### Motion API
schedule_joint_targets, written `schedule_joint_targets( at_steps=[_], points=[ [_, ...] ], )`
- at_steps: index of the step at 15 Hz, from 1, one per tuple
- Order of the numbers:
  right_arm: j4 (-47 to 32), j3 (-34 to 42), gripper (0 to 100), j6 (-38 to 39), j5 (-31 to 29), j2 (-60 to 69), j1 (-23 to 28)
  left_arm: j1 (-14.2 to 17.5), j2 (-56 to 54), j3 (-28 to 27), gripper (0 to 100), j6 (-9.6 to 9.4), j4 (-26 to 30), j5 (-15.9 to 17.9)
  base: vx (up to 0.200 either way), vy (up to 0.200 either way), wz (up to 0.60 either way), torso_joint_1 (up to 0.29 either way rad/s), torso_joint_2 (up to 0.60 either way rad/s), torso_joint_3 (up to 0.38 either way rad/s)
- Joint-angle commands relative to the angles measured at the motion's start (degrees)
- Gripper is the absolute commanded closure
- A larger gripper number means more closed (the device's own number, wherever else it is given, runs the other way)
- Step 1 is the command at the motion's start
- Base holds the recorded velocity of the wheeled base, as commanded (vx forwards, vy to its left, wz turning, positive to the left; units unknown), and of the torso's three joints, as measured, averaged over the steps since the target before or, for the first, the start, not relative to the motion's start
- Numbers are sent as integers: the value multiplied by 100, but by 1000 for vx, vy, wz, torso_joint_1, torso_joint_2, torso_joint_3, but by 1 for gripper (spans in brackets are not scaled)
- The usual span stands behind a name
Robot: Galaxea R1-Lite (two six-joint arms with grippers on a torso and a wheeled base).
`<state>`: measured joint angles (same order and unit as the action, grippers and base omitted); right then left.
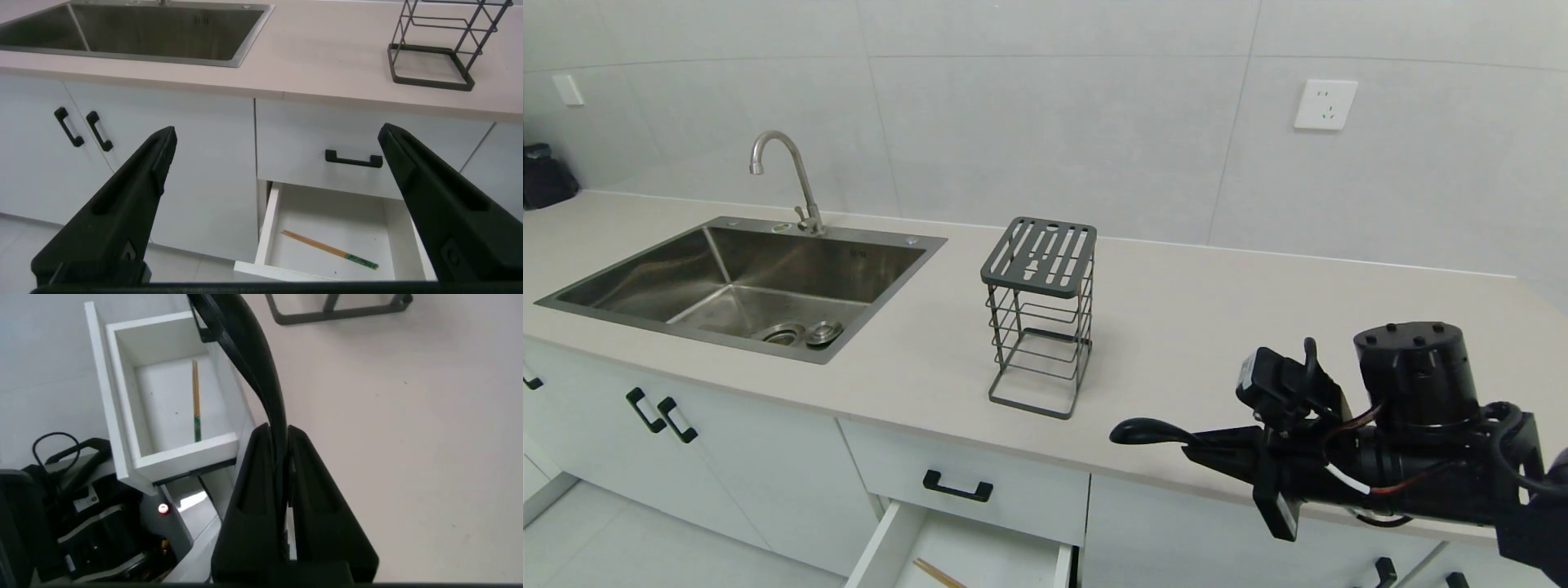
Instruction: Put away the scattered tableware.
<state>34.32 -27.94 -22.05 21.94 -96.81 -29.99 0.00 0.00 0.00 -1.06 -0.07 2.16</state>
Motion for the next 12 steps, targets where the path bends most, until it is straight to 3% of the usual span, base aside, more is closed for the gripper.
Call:
schedule_joint_targets(
  at_steps=[1, 9, 12],
  points=[
    [66, -89, 100, 70, -6, -84, -350, 0, 0, 0, 0, 1, -1, 4, 0, 0, 0, 0, 0, 0],
    [216, -1680, 100, 632, -199, -945, -1273, 0, 0, 0, 0, 1, -1, -5, 0, 0, 0, 0, 0, 0],
    [225, -1829, 100, 799, -199, -1086, -1571, 0, 0, 0, 0, 1, -1, -5, 0, 0, 0, 0, 0, 0]
  ],
)
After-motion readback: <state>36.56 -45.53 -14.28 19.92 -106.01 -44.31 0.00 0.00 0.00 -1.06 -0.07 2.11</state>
